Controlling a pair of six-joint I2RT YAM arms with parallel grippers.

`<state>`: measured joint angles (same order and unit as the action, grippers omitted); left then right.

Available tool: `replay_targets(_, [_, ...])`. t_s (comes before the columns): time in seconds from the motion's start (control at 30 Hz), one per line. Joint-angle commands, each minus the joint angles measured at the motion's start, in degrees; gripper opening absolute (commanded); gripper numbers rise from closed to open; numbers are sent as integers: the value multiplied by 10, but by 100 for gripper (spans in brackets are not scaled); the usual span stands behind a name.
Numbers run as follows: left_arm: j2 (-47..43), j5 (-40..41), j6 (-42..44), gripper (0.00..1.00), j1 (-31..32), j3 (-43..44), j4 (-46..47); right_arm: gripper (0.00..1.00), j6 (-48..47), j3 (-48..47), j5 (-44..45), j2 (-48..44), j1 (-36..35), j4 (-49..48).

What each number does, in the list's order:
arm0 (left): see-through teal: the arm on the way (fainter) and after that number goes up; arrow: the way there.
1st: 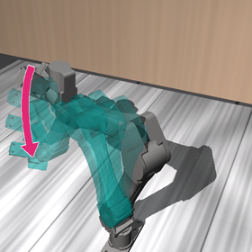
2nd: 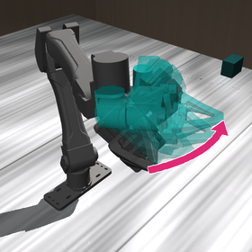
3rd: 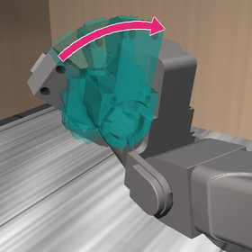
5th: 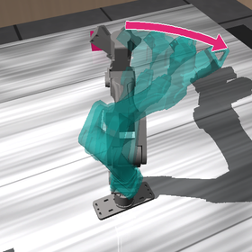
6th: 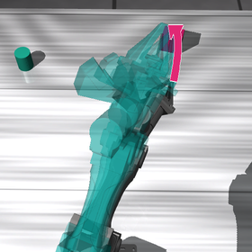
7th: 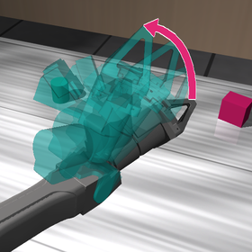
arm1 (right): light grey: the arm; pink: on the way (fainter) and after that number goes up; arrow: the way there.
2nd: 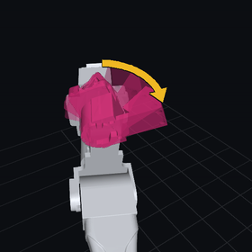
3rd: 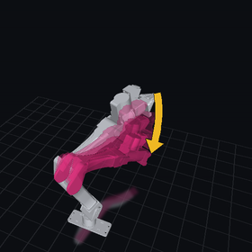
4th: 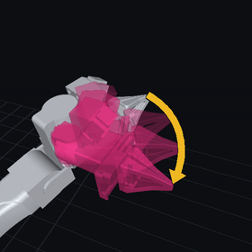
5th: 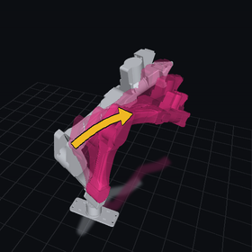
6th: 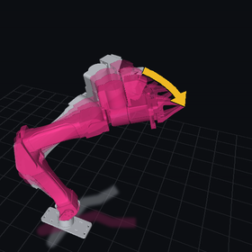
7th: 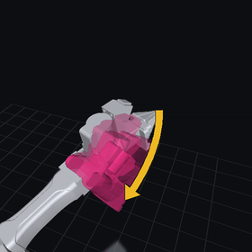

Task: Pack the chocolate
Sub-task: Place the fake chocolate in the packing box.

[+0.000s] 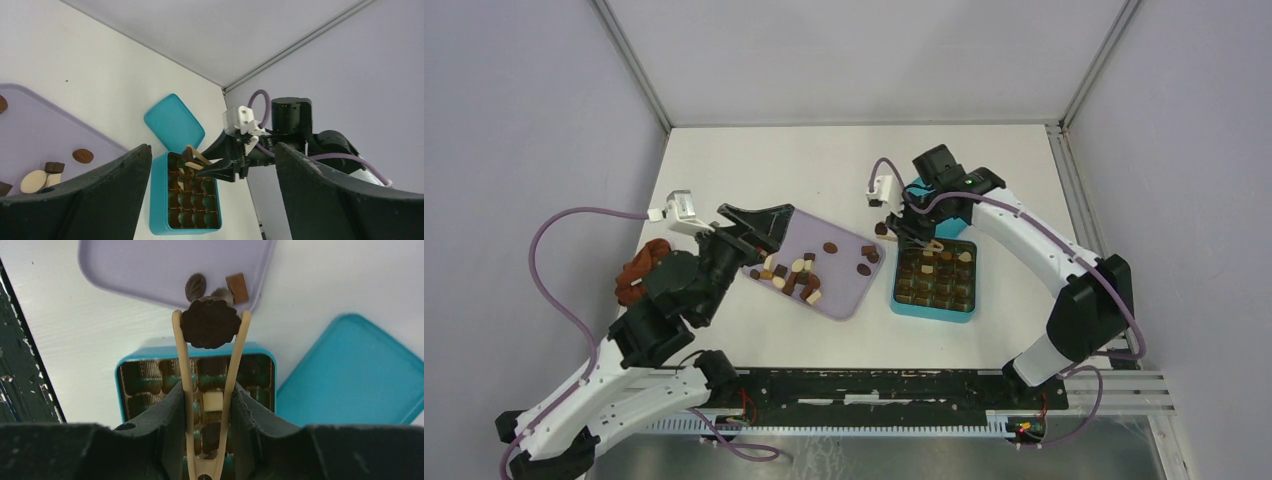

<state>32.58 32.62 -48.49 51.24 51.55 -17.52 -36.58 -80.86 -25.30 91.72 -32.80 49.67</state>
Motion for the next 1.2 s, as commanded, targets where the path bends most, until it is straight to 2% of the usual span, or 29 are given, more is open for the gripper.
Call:
replay_targets(0.0, [46, -5, 1, 97, 1, 8, -3, 20, -17, 54, -28, -60, 38, -13])
replay_targets(0.27, [136, -29, 13, 97, 2, 17, -8, 20, -37, 143, -18, -124, 92, -4])
replay_targets(0.53, [194, -48, 3, 96, 2, 6, 1, 21, -76, 193, 39, -146, 99, 14])
replay_targets(0.87, [207, -40, -8, 96, 1, -1, -6, 21, -101, 201, 73, -118, 88, 22])
replay_targets(1.17, [180, 2, -23, 96, 2, -1, -47, 23, -87, 203, 117, -90, 25, 12])
